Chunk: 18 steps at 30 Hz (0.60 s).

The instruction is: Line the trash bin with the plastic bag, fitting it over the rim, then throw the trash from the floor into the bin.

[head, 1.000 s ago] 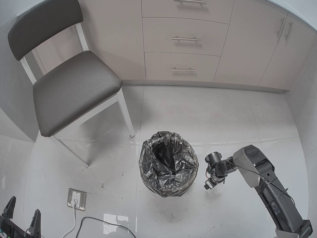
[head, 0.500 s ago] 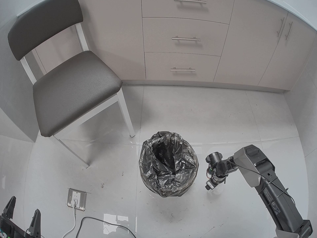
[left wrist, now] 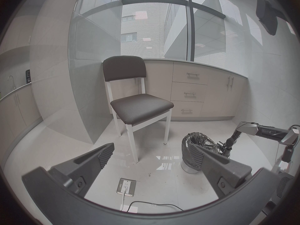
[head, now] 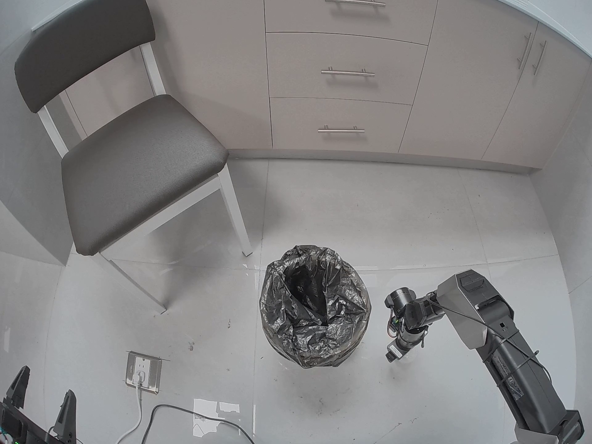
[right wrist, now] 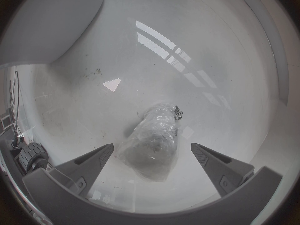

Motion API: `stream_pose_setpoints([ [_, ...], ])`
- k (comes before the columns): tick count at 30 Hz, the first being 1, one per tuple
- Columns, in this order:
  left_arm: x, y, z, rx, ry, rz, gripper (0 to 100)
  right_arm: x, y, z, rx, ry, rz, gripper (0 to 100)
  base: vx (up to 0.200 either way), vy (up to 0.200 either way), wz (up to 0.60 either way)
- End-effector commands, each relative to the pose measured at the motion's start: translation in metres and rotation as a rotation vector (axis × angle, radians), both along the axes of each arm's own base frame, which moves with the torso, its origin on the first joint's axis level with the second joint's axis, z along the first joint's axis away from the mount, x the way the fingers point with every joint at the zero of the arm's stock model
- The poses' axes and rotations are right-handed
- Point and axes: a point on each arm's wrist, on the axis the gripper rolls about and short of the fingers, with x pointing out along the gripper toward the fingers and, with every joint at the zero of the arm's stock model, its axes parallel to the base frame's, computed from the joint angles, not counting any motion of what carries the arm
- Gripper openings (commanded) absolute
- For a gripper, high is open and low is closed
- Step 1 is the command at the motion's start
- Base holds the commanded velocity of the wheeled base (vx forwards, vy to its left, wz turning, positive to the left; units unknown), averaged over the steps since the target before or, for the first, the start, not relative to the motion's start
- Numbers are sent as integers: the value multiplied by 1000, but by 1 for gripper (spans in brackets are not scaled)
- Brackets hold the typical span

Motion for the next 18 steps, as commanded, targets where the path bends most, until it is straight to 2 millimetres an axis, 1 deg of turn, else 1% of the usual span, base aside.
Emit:
stream_pose_setpoints([
  [1,0,0,-4,1,-5,1,100,0,0,0,1,-2,1,100,0,0,0],
  [8,0,0,-4,-1,-3,0,100,0,1,0,2,-1,3,100,0,0,0],
  [9,0,0,-4,-1,-3,0,100,0,1,0,2,0,3,0,0,0,0],
  [18,0,0,-4,-1,-3,0,100,0,2,0,4,0,3,0,0,0,0],
])
